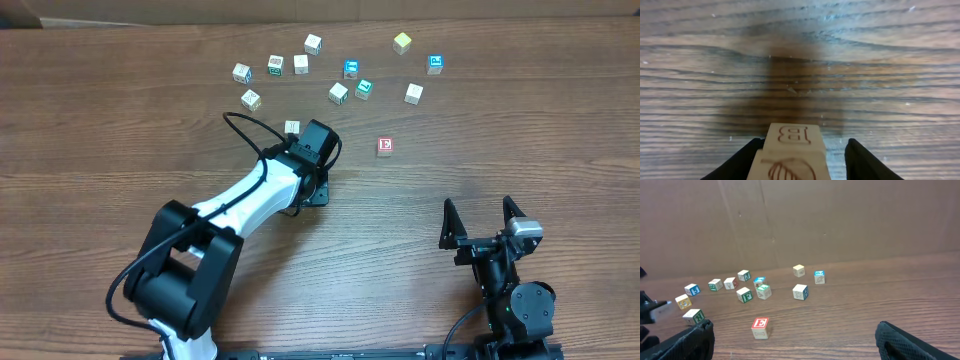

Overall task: Form a tower
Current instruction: 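Raise the open left gripper up off the two-block stack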

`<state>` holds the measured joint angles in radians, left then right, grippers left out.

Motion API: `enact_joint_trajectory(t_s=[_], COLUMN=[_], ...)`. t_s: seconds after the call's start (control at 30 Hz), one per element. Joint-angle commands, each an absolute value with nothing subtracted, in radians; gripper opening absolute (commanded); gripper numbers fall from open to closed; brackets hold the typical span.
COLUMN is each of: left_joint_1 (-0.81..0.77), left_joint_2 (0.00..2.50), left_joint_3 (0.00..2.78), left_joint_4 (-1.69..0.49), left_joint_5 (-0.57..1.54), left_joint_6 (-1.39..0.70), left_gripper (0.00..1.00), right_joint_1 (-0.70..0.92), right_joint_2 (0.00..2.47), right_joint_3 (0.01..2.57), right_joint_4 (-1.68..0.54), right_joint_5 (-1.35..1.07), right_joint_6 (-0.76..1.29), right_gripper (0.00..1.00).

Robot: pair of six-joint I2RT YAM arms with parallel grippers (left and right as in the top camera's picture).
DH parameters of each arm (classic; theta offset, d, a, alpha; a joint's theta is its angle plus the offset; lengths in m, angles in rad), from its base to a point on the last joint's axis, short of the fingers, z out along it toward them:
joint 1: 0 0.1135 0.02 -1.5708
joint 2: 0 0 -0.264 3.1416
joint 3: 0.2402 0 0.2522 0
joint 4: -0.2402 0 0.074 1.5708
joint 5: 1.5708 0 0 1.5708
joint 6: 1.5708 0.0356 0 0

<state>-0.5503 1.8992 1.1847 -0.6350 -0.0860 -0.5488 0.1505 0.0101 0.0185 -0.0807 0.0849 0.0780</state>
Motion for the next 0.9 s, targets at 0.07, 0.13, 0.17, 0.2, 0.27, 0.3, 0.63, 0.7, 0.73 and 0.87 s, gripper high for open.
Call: enact_joint_trajectory(t_s=[0.07, 0.13, 0.17, 0.2, 0.27, 0.3, 0.63, 0.7, 0.73, 0.87], left_joint_1=[-0.533, -0.529, -0.529, -0.530, -0.530, -0.530, -0.530, -0.530, -0.530, -0.530], left_joint_2=[1.924, 1.924, 1.924, 1.924, 1.924, 1.924, 1.924, 1.924, 1.924, 1.924], left_joint_3=[1.188, 1.188, 1.188, 1.188, 1.188, 1.188, 1.188, 1.188, 1.188, 1.188], left_joint_4=[-0.623, -0.619, -0.615, -0.611, -0.608, -0.608, -0.608, -0.608, -0.609, -0.608], left_joint_5=[-0.088, -0.088, -0.088, -0.088, -0.088, -0.088, -0.084, -0.085, -0.085, -0.085], left_joint_6=[-0.562, -0.562, -0.561, -0.561, -0.561, -0.561, -0.561, -0.561, -0.561, -0.561], left_gripper=[0.49, 0.47, 0.45, 0.45, 0.44, 0.43, 0.26, 0.22, 0.19, 0.33], right_joint_1=[0.146, 0.146, 0.146, 0.146, 0.146, 0.146, 0.146, 0.146, 0.146, 0.146], right_joint_2=[0.003, 0.003, 0.003, 0.003, 0.003, 0.003, 0.003, 0.003, 0.003, 0.003], right_joint_3=[0.008, 0.008, 0.008, 0.008, 0.008, 0.008, 0.008, 0.008, 0.008, 0.008], right_joint_4=[-0.076, -0.077, -0.076, -0.077, -0.076, -0.076, -0.076, -0.077, -0.076, -0.076], right_joint_5=[0.088, 0.088, 0.088, 0.088, 0.088, 0.088, 0.088, 0.088, 0.088, 0.088], right_joint_6=[0.077, 0.077, 0.077, 0.077, 0.077, 0.077, 0.077, 0.077, 0.077, 0.077], right_gripper=[1.00, 1.00, 1.00, 1.00, 1.00, 1.00, 1.00, 1.00, 1.00, 1.00])
